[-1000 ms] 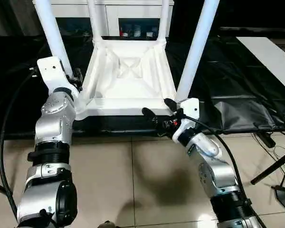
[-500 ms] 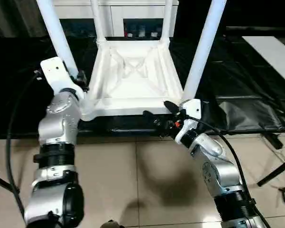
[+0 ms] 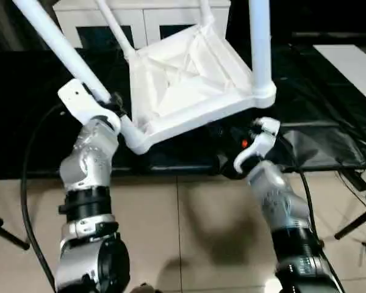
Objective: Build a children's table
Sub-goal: Flip table
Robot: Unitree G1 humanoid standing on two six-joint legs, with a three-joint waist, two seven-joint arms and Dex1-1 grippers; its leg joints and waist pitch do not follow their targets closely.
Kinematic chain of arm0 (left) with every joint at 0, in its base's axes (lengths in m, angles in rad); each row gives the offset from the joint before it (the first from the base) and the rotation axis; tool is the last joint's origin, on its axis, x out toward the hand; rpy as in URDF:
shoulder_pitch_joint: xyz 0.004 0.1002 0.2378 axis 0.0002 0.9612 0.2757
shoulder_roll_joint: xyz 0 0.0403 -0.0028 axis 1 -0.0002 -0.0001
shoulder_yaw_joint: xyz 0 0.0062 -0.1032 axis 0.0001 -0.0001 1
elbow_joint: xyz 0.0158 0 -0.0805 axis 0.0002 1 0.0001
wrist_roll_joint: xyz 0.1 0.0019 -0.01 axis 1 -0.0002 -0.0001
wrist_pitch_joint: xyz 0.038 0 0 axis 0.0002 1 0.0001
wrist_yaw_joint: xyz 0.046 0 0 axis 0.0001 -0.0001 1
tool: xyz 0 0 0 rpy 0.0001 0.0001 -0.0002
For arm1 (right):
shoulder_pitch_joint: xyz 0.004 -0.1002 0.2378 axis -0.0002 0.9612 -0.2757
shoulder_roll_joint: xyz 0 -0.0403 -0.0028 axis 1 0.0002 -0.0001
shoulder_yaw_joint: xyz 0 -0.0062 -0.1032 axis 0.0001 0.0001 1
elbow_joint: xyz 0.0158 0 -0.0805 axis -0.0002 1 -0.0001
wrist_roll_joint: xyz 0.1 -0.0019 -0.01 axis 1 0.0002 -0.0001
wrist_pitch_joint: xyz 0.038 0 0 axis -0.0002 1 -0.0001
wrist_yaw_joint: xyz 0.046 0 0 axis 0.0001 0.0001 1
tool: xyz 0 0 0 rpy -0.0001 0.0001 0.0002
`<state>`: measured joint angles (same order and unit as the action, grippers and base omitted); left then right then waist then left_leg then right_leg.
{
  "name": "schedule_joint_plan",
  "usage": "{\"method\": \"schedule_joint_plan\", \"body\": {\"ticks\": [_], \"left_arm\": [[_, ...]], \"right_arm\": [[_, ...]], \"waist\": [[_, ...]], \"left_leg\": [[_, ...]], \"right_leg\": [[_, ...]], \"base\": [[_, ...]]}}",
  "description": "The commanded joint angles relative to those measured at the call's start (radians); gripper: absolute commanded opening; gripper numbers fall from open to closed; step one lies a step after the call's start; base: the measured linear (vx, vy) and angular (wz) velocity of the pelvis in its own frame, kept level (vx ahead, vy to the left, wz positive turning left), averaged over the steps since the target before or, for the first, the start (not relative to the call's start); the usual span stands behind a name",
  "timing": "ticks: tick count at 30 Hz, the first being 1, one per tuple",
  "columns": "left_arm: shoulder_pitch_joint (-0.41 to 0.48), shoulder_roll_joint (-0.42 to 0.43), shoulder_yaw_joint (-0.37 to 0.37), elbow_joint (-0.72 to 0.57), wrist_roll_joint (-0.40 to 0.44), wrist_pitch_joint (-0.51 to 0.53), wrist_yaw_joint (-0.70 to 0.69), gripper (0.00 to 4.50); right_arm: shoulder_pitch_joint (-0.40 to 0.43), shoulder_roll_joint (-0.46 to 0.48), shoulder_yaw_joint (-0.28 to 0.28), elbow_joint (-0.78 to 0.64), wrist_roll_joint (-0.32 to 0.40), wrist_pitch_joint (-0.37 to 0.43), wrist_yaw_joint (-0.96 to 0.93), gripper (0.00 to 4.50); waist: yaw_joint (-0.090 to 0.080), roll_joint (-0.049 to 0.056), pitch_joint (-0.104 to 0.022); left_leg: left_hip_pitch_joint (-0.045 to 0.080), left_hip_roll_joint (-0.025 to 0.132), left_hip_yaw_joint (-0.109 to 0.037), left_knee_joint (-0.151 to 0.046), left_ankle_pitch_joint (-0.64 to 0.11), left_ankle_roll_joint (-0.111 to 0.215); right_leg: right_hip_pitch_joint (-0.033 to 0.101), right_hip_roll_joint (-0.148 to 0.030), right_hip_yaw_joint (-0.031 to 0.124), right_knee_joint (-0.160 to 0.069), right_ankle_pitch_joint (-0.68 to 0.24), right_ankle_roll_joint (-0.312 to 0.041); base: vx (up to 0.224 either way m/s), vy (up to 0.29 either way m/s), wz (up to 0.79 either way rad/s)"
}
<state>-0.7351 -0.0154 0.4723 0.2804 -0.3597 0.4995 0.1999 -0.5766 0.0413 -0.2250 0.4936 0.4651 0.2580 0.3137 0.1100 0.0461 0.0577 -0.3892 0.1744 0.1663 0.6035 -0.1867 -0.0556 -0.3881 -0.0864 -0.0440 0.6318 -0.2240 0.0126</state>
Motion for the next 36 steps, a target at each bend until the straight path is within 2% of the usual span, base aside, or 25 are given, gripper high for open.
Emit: {"method": "schedule_joint_plan", "body": {"ticks": [1, 4, 5, 7, 8, 9, 10, 12, 16, 22, 23, 25, 31, 35, 36], "left_arm": [[0.022, -0.039, 0.02, 0.019, -0.086, 0.033, -0.003, 2.12], [0.022, -0.041, 0.021, 0.015, -0.093, 0.039, -0.001, 2.12], [0.023, -0.041, 0.02, 0.014, -0.093, 0.04, -0.001, 2.12], [0.026, -0.045, 0.019, 0.005, -0.097, 0.046, 0.0, 2.12], [0.031, -0.052, 0.021, -0.01, -0.104, 0.055, 0.0, 2.12], [0.031, -0.052, 0.021, -0.01, -0.104, 0.055, 0.0, 2.12], [0.035, -0.057, 0.023, -0.023, -0.108, 0.063, 0.0, 2.12], [0.038, -0.06, 0.023, -0.031, -0.11, 0.068, 0.0, 2.12], [0.044, -0.066, 0.022, -0.051, -0.122, 0.086, -0.006, 2.12], [0.055, -0.07, 0.008, -0.081, -0.134, 0.117, -0.021, 2.12], [0.056, -0.07, 0.007, -0.084, -0.136, 0.12, -0.022, 2.12], [0.065, -0.073, 0.0, -0.101, -0.145, 0.14, -0.031, 2.12], [0.082, -0.082, -0.012, -0.136, -0.17, 0.186, -0.046, 2.12], [0.09, -0.083, -0.022, -0.152, -0.186, 0.209, -0.056, 2.11], [0.091, -0.083, -0.024, -0.155, -0.188, 0.214, -0.058, 2.11]], "right_arm": [[-0.066, 0.006, -0.029, 0.103, 0.025, -0.042, 0.007, 4.5], [-0.147, 0.003, -0.059, 0.228, 0.016, -0.088, -0.038, 4.5], [-0.151, 0.002, -0.06, 0.236, 0.014, -0.091, -0.042, 4.5], [-0.211, -0.002, -0.087, 0.33, 0.018, -0.107, -0.078, 4.5], [-0.273, -0.002, -0.129, 0.425, 0.048, -0.113, -0.084, 4.5], [-0.273, -0.002, -0.129, 0.425, 0.048, -0.113, -0.084, 4.5], [-0.315, -0.002, -0.156, 0.49, 0.065, -0.126, -0.089, 4.5], [-0.341, -0.004, -0.169, 0.531, 0.073, -0.141, -0.086, 4.5], [-0.417, -0.011, -0.208, 0.64, 0.091, -0.187, -0.069, 4.5], [-0.481, -0.029, -0.248, 0.729, 0.091, -0.222, -0.056, 4.5], [-0.485, -0.031, -0.25, 0.735, 0.089, -0.225, -0.055, 4.23], [-0.497, -0.038, -0.247, 0.756, 0.074, -0.244, -0.058, 4.16], [-0.514, -0.049, -0.239, 0.798, 0.038, -0.283, -0.073, 3.52], [-0.517, -0.054, -0.244, 0.812, 0.029, -0.297, -0.079, 3.26], [-0.517, -0.055, -0.24, 0.815, 0.022, -0.299, -0.08, 3.07]], "waist": [[-0.005, -0.014, -0.078], [-0.003, -0.014, -0.079], [-0.004, -0.014, -0.08], [-0.003, -0.021, -0.081], [-0.001, -0.019, -0.083], [-0.004, -0.026, -0.083], [0.0, -0.027, -0.088], [0.001, -0.027, -0.088], [0.007, -0.025, -0.089], [0.009, -0.028, -0.086], [0.009, -0.029, -0.087], [0.008, -0.031, -0.085], [0.007, -0.032, -0.085], [0.008, -0.032, -0.085], [0.008, -0.031, -0.084]], "left_leg": [[0.014, 0.038, -0.009, -0.062, -0.052, 0.069], [0.017, 0.04, -0.003, -0.06, -0.057, 0.076], [0.016, 0.039, -0.004, -0.059, -0.044, 0.081], [0.014, 0.04, -0.003, -0.059, -0.026, 0.095], [0.014, 0.038, -0.002, -0.056, -0.014, 0.104], [0.011, 0.039, -0.001, -0.056, -0.011, 0.109], [0.01, 0.037, 0.001, -0.049, 0.014, 0.13], [0.005, 0.036, 0.002, -0.044, 0.046, 0.16], [0.006, 0.04, 0.003, -0.04, 0.048, 0.19], [0.004, 0.042, 0.002, -0.041, 0.027, 0.179], [0.005, 0.043, 0.002, -0.041, 0.027, 0.178], [0.003, 0.042, 0.003, -0.042, 0.014, 0.173], [0.001, 0.042, 0.003, -0.04, 0.005, 0.164], [0.0, 0.042, 0.003, -0.038, -0.003, 0.162], [-0.001, 0.041, 0.004, -0.038, -0.009, 0.162]], "right_leg": [[0.042, -0.051, 0.031, -0.064, 0.047, -0.247], [0.037, -0.054, 0.03, -0.063, 0.045, -0.258], [0.039, -0.052, 0.029, -0.06, 0.058, -0.259], [0.039, -0.054, 0.027, -0.057, 0.076, -0.264], [0.038, -0.053, 0.027, -0.055, 0.082, -0.267], [0.04, -0.054, 0.027, -0.053, 0.087, -0.27], [0.039, -0.055, 0.027, -0.048, 0.115, -0.274], [0.035, -0.054, 0.025, -0.044, 0.152, -0.285], [0.029, -0.054, 0.022, -0.043, 0.133, -0.294], [0.028, -0.054, 0.02, -0.044, 0.09, -0.287], [0.029, -0.055, 0.02, -0.043, 0.09, -0.287], [0.029, -0.055, 0.02, -0.045, 0.073, -0.285], [0.028, -0.055, 0.021, -0.044, 0.061, -0.28], [0.025, -0.055, 0.021, -0.042, 0.056, -0.278], [0.023, -0.053, 0.021, -0.043, 0.049, -0.277]], "base": [[0.0, 0.0, 0.0], [0.0, 0.0, 0.0], [0.0, 0.0, 0.0], [0.0, 0.0, 0.0], [0.0, 0.0, 0.0], [0.0, 0.0, 0.0], [0.0, 0.0, 0.0], [0.0, 0.0, 0.0], [0.0, 0.0, 0.0], [0.0, 0.0, 0.0], [0.0, 0.0, 0.0], [0.0, 0.0, 0.0], [0.0, 0.0, 0.0], [0.0, 0.0, 0.0], [0.0, 0.0, 0.0]]}}
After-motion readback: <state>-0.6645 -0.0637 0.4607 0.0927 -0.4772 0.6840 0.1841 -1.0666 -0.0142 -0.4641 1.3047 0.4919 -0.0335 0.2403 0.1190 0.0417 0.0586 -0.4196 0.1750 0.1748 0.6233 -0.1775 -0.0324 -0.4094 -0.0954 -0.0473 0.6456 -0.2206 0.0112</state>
